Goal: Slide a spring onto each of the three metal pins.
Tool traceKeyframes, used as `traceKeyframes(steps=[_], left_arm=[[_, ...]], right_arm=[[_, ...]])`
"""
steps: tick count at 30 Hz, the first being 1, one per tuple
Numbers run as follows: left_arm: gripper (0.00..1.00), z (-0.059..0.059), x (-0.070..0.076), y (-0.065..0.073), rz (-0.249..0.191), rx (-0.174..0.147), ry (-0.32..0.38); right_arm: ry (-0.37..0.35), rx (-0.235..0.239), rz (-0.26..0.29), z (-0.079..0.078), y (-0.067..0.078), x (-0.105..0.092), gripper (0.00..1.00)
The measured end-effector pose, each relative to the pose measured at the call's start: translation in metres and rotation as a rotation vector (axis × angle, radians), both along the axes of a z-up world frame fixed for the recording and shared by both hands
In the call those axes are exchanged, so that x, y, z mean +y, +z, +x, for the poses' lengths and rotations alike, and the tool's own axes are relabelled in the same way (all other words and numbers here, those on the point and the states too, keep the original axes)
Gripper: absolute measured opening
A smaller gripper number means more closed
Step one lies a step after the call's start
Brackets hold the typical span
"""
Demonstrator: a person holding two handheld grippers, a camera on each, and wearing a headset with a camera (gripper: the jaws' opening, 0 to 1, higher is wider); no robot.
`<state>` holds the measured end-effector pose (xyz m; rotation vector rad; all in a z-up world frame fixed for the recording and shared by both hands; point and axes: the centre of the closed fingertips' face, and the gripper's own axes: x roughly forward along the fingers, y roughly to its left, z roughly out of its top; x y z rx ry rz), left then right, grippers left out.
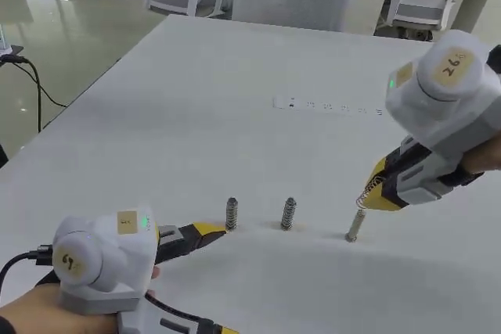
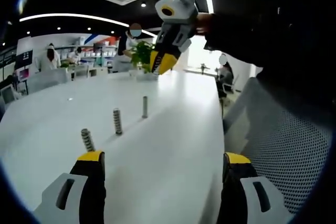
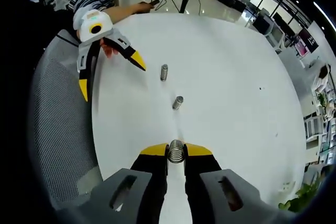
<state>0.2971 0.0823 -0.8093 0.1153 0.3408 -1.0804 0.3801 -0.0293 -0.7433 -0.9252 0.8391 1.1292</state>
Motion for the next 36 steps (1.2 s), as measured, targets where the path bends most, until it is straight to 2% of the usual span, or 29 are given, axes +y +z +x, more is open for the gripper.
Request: traceKeyframes(steps=[10,14,23,36], left_arm=[[0.89,0.001,0.006,0.000,-0.008,-0.004,0.028],[0.89,0.002,0.007,0.000,-0.012,-0.009,0.038],[0.88,0.002,0.010,0.002,-0.021,-0.017,0.058],[0.87,0.003,0.014,0.004,-0.027,-0.028,0.080]], right_arm=[[-0.012,0.027,-0.032,0.013,-0.010,-0.009,0.09],[-0.014,0.024,-0.079,0.020,-0.017,-0.017,0.09],[-0.014,0.065,-0.102,0.026,-0.030,-0.018,0.09],[-0.007,0.093,-0.116,0.030,-0.044,-0.013,0.09]])
